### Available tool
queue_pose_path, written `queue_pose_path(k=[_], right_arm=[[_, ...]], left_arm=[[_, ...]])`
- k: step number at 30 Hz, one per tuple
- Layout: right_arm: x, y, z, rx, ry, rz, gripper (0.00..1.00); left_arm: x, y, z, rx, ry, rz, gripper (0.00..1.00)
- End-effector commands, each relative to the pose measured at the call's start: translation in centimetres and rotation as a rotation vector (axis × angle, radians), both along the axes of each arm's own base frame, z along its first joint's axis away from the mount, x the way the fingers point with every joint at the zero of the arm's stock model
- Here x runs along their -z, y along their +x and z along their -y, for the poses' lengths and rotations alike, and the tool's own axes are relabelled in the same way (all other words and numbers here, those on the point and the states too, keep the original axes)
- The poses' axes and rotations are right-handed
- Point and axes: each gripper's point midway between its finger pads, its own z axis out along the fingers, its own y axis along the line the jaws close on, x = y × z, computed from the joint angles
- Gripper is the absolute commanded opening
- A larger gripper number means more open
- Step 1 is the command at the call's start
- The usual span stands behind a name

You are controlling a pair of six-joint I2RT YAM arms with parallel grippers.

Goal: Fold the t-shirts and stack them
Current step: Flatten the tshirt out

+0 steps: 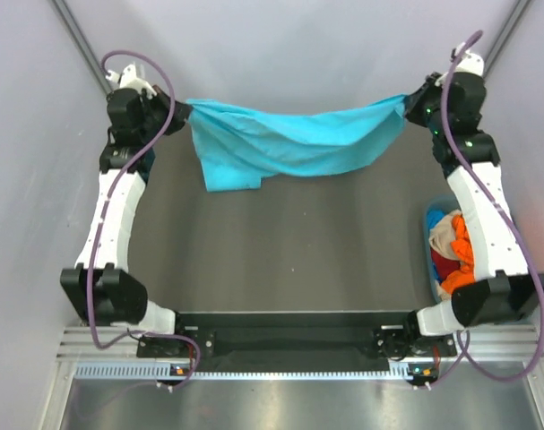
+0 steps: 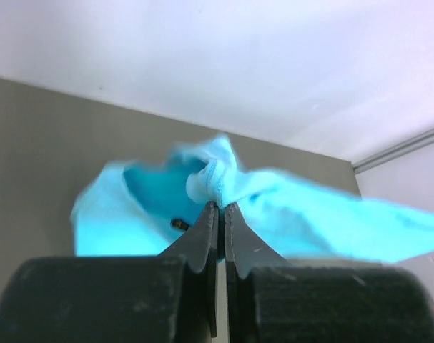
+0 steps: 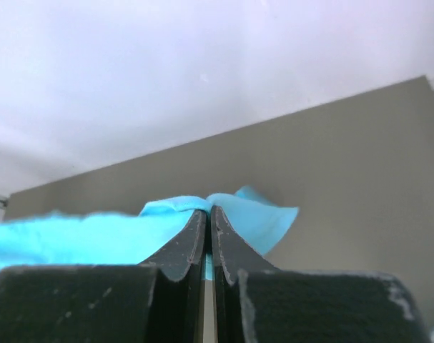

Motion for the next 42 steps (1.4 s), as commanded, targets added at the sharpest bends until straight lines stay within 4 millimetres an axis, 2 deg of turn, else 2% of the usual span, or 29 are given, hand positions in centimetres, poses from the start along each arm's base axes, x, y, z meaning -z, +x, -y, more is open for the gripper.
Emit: queue_pose_path(k=[1, 2, 4, 5, 6, 7, 8, 10, 11, 12, 13, 14, 16, 17, 18, 19, 21, 22, 23, 24, 25, 28, 31, 34, 36, 37, 39, 40, 42], right_arm=[[-5.2, -3.9, 1.1, 0.011, -0.04, 0.132, 0.0], [-2.6, -4.3, 0.9, -0.001, -0.045, 0.074, 0.0], [-0.3, -6.1, 0.7, -0.021, -0.036, 0.02, 0.0], [3.7, -6.6, 0.6, -0.025, -0.031, -0.067, 0.0], [4.8, -7.8, 0.4, -0.038, -0.021, -0.088, 0.0], [7.1, -8.7, 0.3, -0.042, -0.016, -0.145, 0.0], [11.7, -10.0, 0.2, -0.045, -0.005, -0.248, 0.0], [14.8, -12.5, -0.3, -0.07, 0.029, -0.313, 0.0], [19.1, -14.3, -0.5, -0.077, 0.035, -0.409, 0.0], [20.2, -15.6, -0.9, -0.096, 0.051, -0.433, 0.0], [23.4, -17.4, -1.1, -0.109, 0.056, -0.514, 0.0], [24.6, -18.4, -1.6, -0.129, 0.059, -0.542, 0.0], [26.3, -20.2, -1.7, -0.137, 0.064, -0.588, 0.0], [27.4, -21.2, -1.7, -0.142, 0.061, -0.613, 0.0], [28.0, -21.8, -1.6, -0.139, 0.059, -0.631, 0.0], [28.2, -22.0, -1.6, -0.136, 0.063, -0.636, 0.0], [28.4, -22.4, -2.0, -0.15, 0.076, -0.641, 0.0], [28.4, -22.5, -2.1, -0.143, 0.091, -0.647, 0.0], [28.0, -22.2, -2.1, -0.14, 0.097, -0.641, 0.0], [27.8, -22.0, -2.4, -0.15, 0.105, -0.635, 0.0], [27.5, -21.8, -2.5, -0.152, 0.112, -0.627, 0.0], [26.8, -21.0, -2.9, -0.169, 0.123, -0.594, 0.0], [26.4, -20.5, -3.1, -0.185, 0.12, -0.574, 0.0], [26.5, -20.3, -3.6, -0.212, 0.127, -0.569, 0.0], [26.6, -20.1, -3.9, -0.23, 0.125, -0.57, 0.0], [26.6, -20.1, -3.9, -0.233, 0.125, -0.572, 0.0], [26.7, -19.9, -4.0, -0.242, 0.123, -0.57, 0.0], [26.7, -19.8, -4.1, -0.245, 0.121, -0.568, 0.0], [26.7, -19.6, -4.2, -0.251, 0.12, -0.569, 0.0]], left_arm=[[3.1, -3.3, -0.7, -0.037, 0.027, -0.103, 0.0], [5.8, -4.9, -0.8, -0.046, 0.027, -0.146, 0.0], [9.4, -6.7, -1.1, -0.07, 0.02, -0.222, 0.0], [13.8, -8.6, -1.5, -0.09, 0.032, -0.344, 0.0], [15.4, -9.9, -2.4, -0.139, 0.051, -0.396, 0.0], [17.2, -11.2, -2.7, -0.157, 0.058, -0.46, 0.0], [20.6, -14.1, -3.3, -0.192, 0.074, -0.587, 0.0], [23.5, -16.6, -4.8, -0.3, 0.091, -0.694, 0.0], [25.5, -19.2, -5.2, -0.327, 0.104, -0.773, 0.0], [26.2, -20.1, -5.6, -0.362, 0.106, -0.8, 0.0], [27.1, -21.5, -6.8, -0.425, 0.144, -0.833, 0.02], [26.6, -21.9, -7.2, -0.446, 0.152, -0.812, 0.15], [25.6, -22.0, -7.6, -0.481, 0.135, -0.777, 0.33], [24.0, -21.2, -7.4, -0.489, 0.101, -0.715, 0.45], [23.1, -20.6, -7.3, -0.486, 0.085, -0.676, 0.53], [22.2, -19.8, -7.1, -0.474, 0.066, -0.633, 0.55], [20.8, -17.7, -5.2, -0.352, 0.04, -0.538, 0.59], [19.2, -15.8, -4.4, -0.299, 0.019, -0.449, 0.59], [19.7, -14.9, -3.2, -0.224, 0.007, -0.461, 0.59], [20.0, -14.1, -2.7, -0.19, 0.008, -0.467, 0.59], [20.7, -12.4, -2.3, -0.161, 0.011, -0.489, 0.58], [22.8, -9.7, -1.5, -0.099, 0.012, -0.598, 0.55], [24.2, -7.0, 0.3, 0.034, 0.009, -0.623, 0.51], [25.3, -4.4, 0.9, 0.103, 0.004, -0.615, 0.51], [25.1, -2.5, 1.2, 0.14, 0.006, -0.576, 0.51], [26.4, -1.9, 1.3, 0.157, 0.004, -0.592, 0.51], [26.2, -0.6, 2.5, 0.245, -0.008, -0.546, 0.51], [27.8, -0.3, 2.8, 0.269, -0.009, -0.576, 0.51], [29.5, 0.0, 2.8, 0.28, 0.017, -0.632, 0.51]])
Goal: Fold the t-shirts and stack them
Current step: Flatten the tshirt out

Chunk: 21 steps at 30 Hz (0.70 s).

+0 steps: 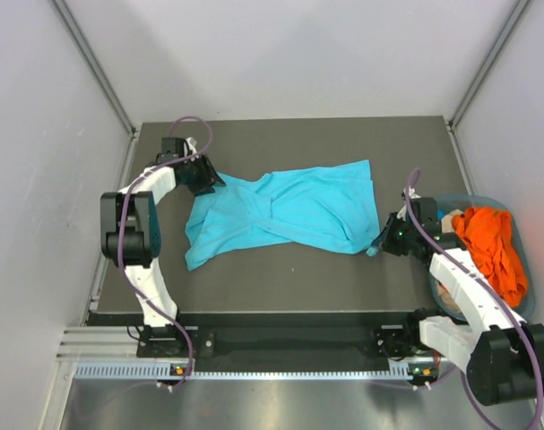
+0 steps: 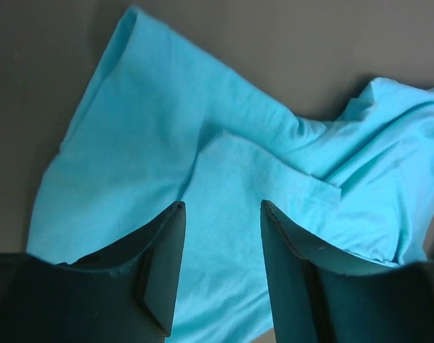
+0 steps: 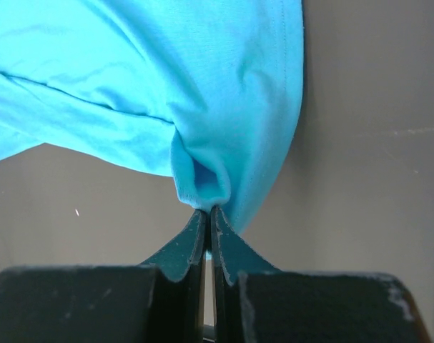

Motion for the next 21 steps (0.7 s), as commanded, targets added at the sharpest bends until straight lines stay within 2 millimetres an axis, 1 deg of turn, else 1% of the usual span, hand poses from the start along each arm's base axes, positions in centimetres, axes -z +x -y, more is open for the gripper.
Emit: queue_pose_path(k=[1, 4, 6, 7, 11, 12, 14, 16, 21], right_arm=[[-2.8, 2.2, -0.9, -0.045, 0.016, 0.104, 0.0], [-2.7, 2.4, -1.0, -0.053, 0.013, 0.104, 0.0], [-2.5, 2.5, -1.0, -0.056, 0.009, 0.103, 0.0], [-2.4, 2.6, -1.0, -0.056, 0.008, 0.102, 0.0], [-1.4, 2.9, -1.1, -0.057, 0.005, 0.076, 0.0], [-1.3, 2.9, -1.1, -0.059, 0.007, 0.072, 0.0], [-1.0, 3.0, -1.2, -0.06, 0.01, 0.066, 0.0], [-1.0, 3.1, -1.2, -0.059, 0.009, 0.067, 0.0], [-0.7, 3.2, -1.2, -0.058, 0.008, 0.059, 0.0]], left_arm=[[-0.1, 2.3, 0.6, 0.1, 0.003, 0.067, 0.51], [0.8, 3.1, 0.1, 0.099, 0.041, 0.081, 0.49], [0.9, 3.3, 0.4, 0.133, 0.033, 0.093, 0.47], [1.4, 3.3, 0.6, 0.142, 0.032, 0.089, 0.46], [1.3, 3.8, 0.9, 0.178, 0.028, 0.116, 0.46], [1.0, 4.0, 1.0, 0.184, 0.024, 0.126, 0.46], [0.9, 4.2, 1.1, 0.195, 0.021, 0.136, 0.42], [0.2, 4.4, 1.4, 0.209, 0.017, 0.152, 0.4], [-1.3, 4.8, 1.0, 0.188, 0.051, 0.183, 0.39]])
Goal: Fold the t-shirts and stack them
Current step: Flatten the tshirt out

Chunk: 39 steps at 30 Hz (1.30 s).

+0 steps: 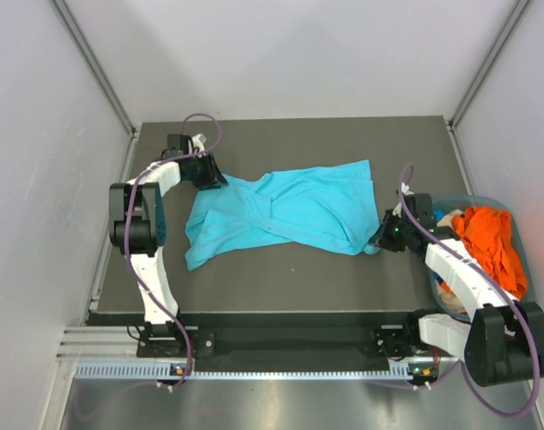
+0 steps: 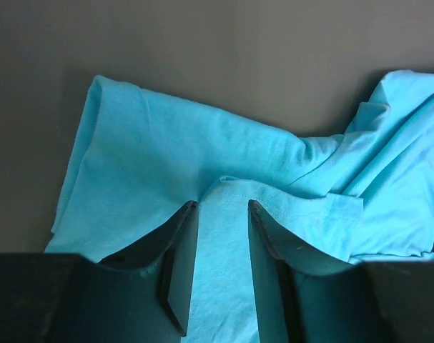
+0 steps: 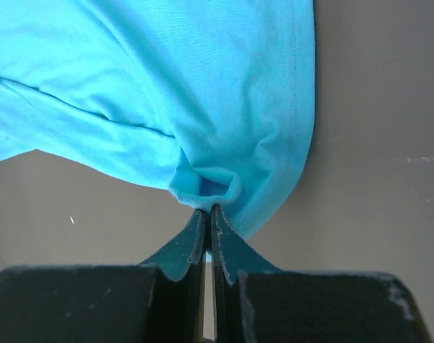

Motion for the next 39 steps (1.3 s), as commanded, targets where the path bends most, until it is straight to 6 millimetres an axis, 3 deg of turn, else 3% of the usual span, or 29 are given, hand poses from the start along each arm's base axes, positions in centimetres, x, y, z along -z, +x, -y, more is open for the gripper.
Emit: queue_pose_path(k=[1, 10, 16, 33, 39], right_arm=[[-1.9, 1.9, -0.7, -0.028, 0.01, 0.08, 0.0], [-2.2, 2.0, -0.8, -0.03, 0.015, 0.087, 0.0], [-2.3, 2.0, -0.6, -0.037, -0.003, 0.084, 0.0], [-2.4, 2.2, -0.6, -0.03, -0.001, 0.085, 0.0], [-2.2, 2.3, -0.7, -0.034, -0.004, 0.081, 0.0]], left_arm=[[-3.6, 2.0, 0.1, 0.025, 0.012, 0.132, 0.39], [-1.4, 2.3, 0.3, 0.071, 0.02, 0.112, 0.37], [-1.1, 2.9, 0.2, 0.088, 0.031, 0.107, 0.36], [-0.2, 2.4, 0.7, 0.128, 0.012, 0.103, 0.31], [-0.2, 1.9, 2.3, 0.162, 0.004, 0.103, 0.29]])
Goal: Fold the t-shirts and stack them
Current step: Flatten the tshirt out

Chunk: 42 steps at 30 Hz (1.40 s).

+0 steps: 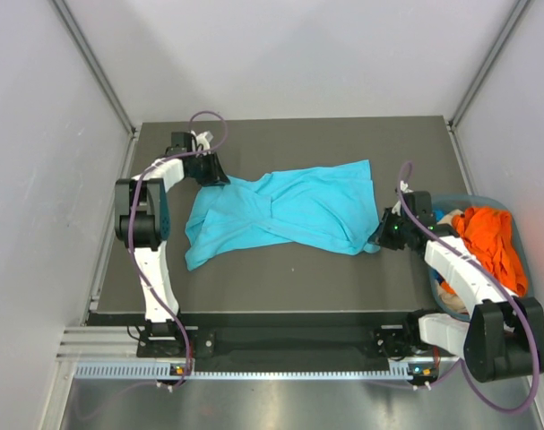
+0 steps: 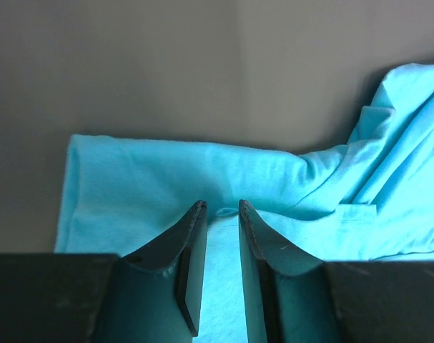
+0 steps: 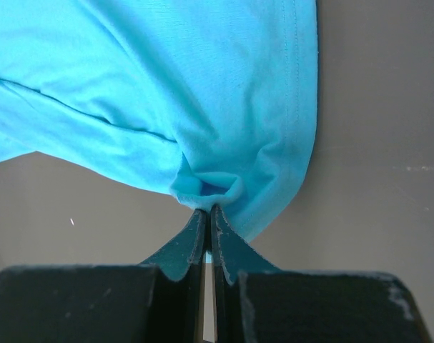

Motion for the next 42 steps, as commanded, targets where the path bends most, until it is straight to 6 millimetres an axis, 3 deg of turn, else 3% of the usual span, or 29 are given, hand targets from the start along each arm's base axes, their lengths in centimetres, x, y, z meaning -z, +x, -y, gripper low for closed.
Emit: queue_pose_path(k=[1, 11, 16, 31, 34, 38, 39, 42], right_arm=[[-2.2, 1.8, -0.5, -0.021, 0.0, 0.083, 0.0], [-2.1, 1.8, -0.5, -0.025, -0.001, 0.078, 0.0], [-2.7, 2.0, -0.4, -0.022, -0.006, 0.093, 0.0], [-2.6, 2.2, -0.6, -0.024, 0.003, 0.086, 0.0], [-2.5, 2.2, -0.7, -0.024, 0.006, 0.085, 0.0], [-2.7, 2.3, -0.6, -0.021, 0.005, 0.091, 0.0], [-2.5, 2.3, -0.6, -0.022, 0.003, 0.089, 0.0], [-2.6, 2.6, -0.5, -0.011, -0.002, 0.087, 0.0]], left_arm=[[-1.1, 0.3, 1.5, 0.056, -0.011, 0.055, 0.29], [-0.6, 0.0, 1.0, 0.034, 0.011, 0.039, 0.28], [-0.7, 0.3, -0.1, -0.001, 0.077, 0.053, 0.32], [0.2, -0.6, -0.2, 0.037, 0.132, 0.053, 0.3], [0.1, -0.6, -0.5, 0.032, 0.146, 0.058, 0.26], [-0.1, -0.5, -0.7, 0.018, 0.158, 0.061, 0.09], [-0.3, -0.4, -0.7, 0.015, 0.156, 0.064, 0.0], [-1.4, -0.1, -0.5, 0.007, 0.148, 0.075, 0.0]])
